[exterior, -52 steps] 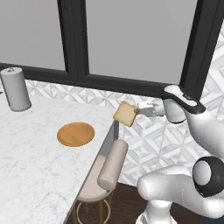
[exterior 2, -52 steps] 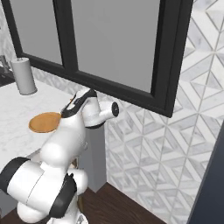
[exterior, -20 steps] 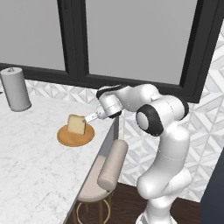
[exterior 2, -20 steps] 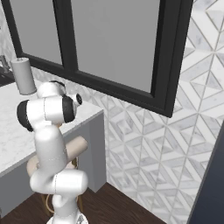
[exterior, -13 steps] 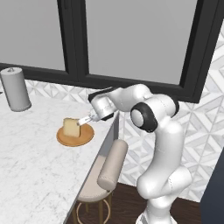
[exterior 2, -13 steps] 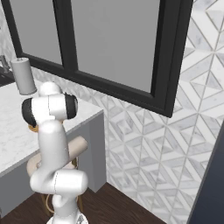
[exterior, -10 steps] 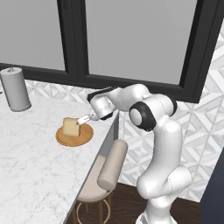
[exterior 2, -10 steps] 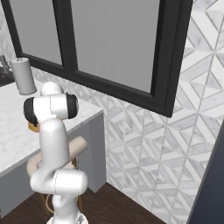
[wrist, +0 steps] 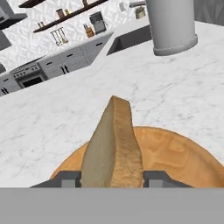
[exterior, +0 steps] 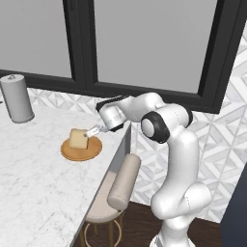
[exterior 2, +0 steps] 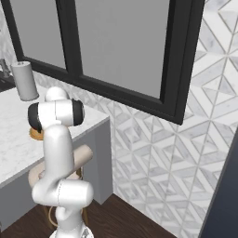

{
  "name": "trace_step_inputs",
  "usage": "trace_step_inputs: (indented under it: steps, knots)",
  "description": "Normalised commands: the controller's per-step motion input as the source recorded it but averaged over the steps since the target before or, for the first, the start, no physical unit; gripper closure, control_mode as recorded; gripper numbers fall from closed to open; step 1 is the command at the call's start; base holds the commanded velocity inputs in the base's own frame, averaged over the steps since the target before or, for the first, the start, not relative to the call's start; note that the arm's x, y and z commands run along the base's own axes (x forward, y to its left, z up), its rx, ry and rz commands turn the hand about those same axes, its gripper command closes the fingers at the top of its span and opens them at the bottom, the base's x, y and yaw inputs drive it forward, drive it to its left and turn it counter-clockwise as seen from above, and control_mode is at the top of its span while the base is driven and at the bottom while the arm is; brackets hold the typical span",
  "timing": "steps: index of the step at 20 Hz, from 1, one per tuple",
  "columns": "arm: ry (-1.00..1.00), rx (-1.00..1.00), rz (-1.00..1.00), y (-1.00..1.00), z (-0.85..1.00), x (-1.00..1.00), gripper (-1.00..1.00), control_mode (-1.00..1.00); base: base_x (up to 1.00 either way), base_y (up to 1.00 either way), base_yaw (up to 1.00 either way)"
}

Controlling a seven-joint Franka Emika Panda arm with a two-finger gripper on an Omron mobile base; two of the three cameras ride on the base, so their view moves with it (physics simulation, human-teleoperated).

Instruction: Start the toaster. Once the lever pops up, take the bread to the plate on the dining counter.

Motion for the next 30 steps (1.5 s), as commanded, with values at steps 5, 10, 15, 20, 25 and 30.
trace_step_inputs:
  steps: [5,10,15,20,25,30]
  knots:
    - [-0.1,-0.04,0.0,0.0,0.0,-0.15,-1.0,-1.0,0.0,0.0,0.0]
    - [-0.01,-0.11,0.0,-0.02,0.02,-0.16,-1.0,-1.0,0.0,0.0,0.0]
    - [0.07,-0.19,-0.03,-0.16,0.16,-0.19,-1.0,-1.0,0.0,0.0,0.0]
    - [0.21,-0.15,-0.02,-0.44,0.14,-0.35,-1.0,-1.0,0.0,0.0,0.0]
    - [0.26,-0.07,0.0,-0.6,0.04,-0.41,-1.0,-1.0,0.0,0.0,0.0]
    - [0.11,-0.01,-0.04,-0.44,0.41,-0.54,-1.0,-1.0,0.0,0.0,0.0]
